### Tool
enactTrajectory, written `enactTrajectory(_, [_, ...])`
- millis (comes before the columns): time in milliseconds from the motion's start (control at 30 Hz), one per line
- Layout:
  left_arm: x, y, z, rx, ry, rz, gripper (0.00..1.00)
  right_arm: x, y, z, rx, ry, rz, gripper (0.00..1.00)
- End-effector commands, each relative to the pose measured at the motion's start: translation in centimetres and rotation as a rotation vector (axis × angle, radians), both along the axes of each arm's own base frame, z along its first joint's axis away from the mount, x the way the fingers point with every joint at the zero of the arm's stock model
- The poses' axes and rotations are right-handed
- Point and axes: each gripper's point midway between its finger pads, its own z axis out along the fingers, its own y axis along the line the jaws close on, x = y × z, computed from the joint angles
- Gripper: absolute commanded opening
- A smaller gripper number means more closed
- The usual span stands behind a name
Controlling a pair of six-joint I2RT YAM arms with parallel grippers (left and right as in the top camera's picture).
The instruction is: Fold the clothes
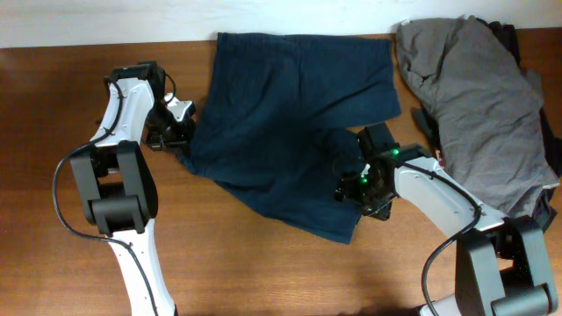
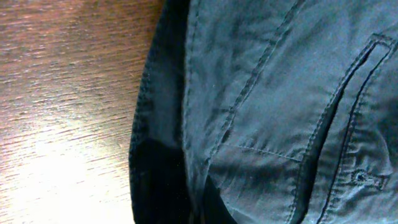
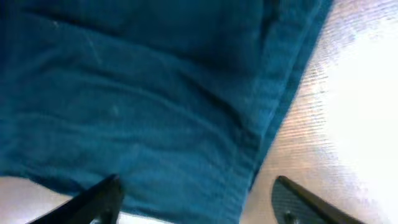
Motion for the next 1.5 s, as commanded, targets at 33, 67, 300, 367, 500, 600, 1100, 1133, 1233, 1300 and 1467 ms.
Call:
enactTrajectory(33, [0.0, 0.1, -0.6, 0.010, 0.012, 0.021, 0.01, 0.2, -0.4, -0.3, -0.027, -0.018, -0.036, 0.71])
enactTrajectory(67, [0.0, 0.1, -0.6, 0.010, 0.012, 0.021, 0.01, 0.2, -0.5, -0.4, -0.034, -0.021, -0.047, 0.70])
enactTrajectory(300, [0.0, 0.1, -0.6, 0.011, 0.010, 0.020, 0.01, 0.4, -0.7, -1.3, -0.036, -0.044, -0.057, 0.65])
enactTrajectory(367, [0.0, 0.1, -0.6, 0.011, 0.011, 0.020, 0.01, 0.4, -0.9, -1.6, -0.047, -0.044, -0.058, 0.65])
enactTrajectory(500, [0.0, 0.1, -0.6, 0.010, 0.012, 0.020, 0.01, -0.3, -1.1, -2.4, -0.058, -0.021, -0.058, 0.64])
enactTrajectory(600, [0.0, 0.1, -0.6, 0.011, 0.012, 0.020, 0.01, -0.5, -1.1, -2.9, -0.057, -0.021, -0.058, 0.64])
enactTrajectory(1100, [-0.2, 0.1, -0.5, 0.010, 0.019, 0.020, 0.01, -0.1, -1.0, -2.8, -0.051, -0.038, -0.058, 0.48])
enactTrajectory(1133, [-0.2, 0.1, -0.5, 0.010, 0.020, 0.020, 0.01, -0.1, -1.0, -2.8, -0.052, -0.039, -0.058, 0.45])
enactTrajectory(1233, [-0.2, 0.1, -0.5, 0.010, 0.020, 0.020, 0.01, 0.0, -1.0, -2.8, -0.051, -0.042, -0.058, 0.33])
enactTrajectory(1300, [-0.2, 0.1, -0.5, 0.010, 0.022, 0.020, 0.01, 0.0, -1.1, -2.8, -0.055, -0.042, -0.058, 0.09])
enactTrajectory(1467, [-0.4, 0.7, -0.6, 0.044, 0.026, 0.016, 0.01, -0.2, -2.0, -2.8, -0.063, -0.022, -0.088, 0.04])
